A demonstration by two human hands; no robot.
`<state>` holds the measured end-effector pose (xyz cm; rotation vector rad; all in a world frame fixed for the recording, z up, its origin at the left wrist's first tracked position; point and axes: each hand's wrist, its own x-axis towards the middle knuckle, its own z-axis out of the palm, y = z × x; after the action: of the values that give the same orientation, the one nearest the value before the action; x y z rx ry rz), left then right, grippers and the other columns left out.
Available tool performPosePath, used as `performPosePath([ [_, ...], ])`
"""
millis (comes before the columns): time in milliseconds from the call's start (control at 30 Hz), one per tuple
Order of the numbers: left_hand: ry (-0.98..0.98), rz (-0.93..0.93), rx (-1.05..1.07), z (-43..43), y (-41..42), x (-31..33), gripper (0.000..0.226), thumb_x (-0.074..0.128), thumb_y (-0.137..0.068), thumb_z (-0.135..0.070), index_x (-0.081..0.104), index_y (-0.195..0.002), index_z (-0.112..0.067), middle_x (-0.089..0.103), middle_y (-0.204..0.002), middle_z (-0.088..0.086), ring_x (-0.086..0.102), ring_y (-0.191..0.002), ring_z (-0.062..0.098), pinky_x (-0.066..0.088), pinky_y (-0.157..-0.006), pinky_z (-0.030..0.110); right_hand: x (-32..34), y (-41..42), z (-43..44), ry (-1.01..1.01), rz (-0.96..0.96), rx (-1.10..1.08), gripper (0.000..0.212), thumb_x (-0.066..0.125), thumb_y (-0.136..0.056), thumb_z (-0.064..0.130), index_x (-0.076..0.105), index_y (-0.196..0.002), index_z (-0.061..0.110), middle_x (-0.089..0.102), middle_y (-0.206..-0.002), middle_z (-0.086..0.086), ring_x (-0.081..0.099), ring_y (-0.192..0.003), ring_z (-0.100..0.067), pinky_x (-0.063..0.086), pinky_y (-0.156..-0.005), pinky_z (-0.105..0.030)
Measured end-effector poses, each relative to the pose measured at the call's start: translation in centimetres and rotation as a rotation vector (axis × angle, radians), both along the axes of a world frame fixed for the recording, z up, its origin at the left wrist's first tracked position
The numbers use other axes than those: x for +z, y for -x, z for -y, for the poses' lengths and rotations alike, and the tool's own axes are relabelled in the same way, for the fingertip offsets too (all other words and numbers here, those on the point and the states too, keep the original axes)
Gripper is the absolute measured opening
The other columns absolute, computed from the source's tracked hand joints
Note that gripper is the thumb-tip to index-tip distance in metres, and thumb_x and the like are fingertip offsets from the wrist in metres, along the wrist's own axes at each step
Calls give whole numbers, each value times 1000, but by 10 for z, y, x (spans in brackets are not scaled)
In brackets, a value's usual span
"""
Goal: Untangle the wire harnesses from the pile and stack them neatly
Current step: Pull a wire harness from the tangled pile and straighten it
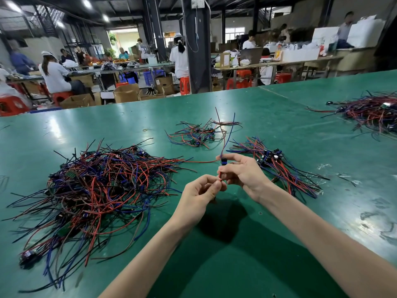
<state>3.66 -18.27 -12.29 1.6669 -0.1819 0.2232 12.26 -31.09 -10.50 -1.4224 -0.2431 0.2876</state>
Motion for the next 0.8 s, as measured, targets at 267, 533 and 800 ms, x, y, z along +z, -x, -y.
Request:
performPosePath([
  [267,40,-11,-1,0,0,2,17,54,-93,-10,63,-80,-15,68,-80,-9,56,-75,2,48,-67,17,-1,-3,1,16,-16,-22,27,61,-80,-8,67,-96,13,68,-62,1,61,-48,-8,46,-46,-19],
  [533,43,-218,60,6,1,-4,26,55,-92,-6,61,-67,-12,67,-68,1,55,-60,12,46,-55,19,14,-16,20,-186,-137,-164,22,57,-82,-10,61,-94,8,65,-54,-2,63,-46,-10,40,-40,-17],
  [800,-31,-408,68,5,1,0,21,50,-95,-10,60,-76,-8,59,-43,1,47,-30,9,34,-33,14,19,-9,19,-259,-36,-78,23,59,-82,-8,64,-98,8,68,-63,-6,64,-51,-13,44,-45,-17],
])
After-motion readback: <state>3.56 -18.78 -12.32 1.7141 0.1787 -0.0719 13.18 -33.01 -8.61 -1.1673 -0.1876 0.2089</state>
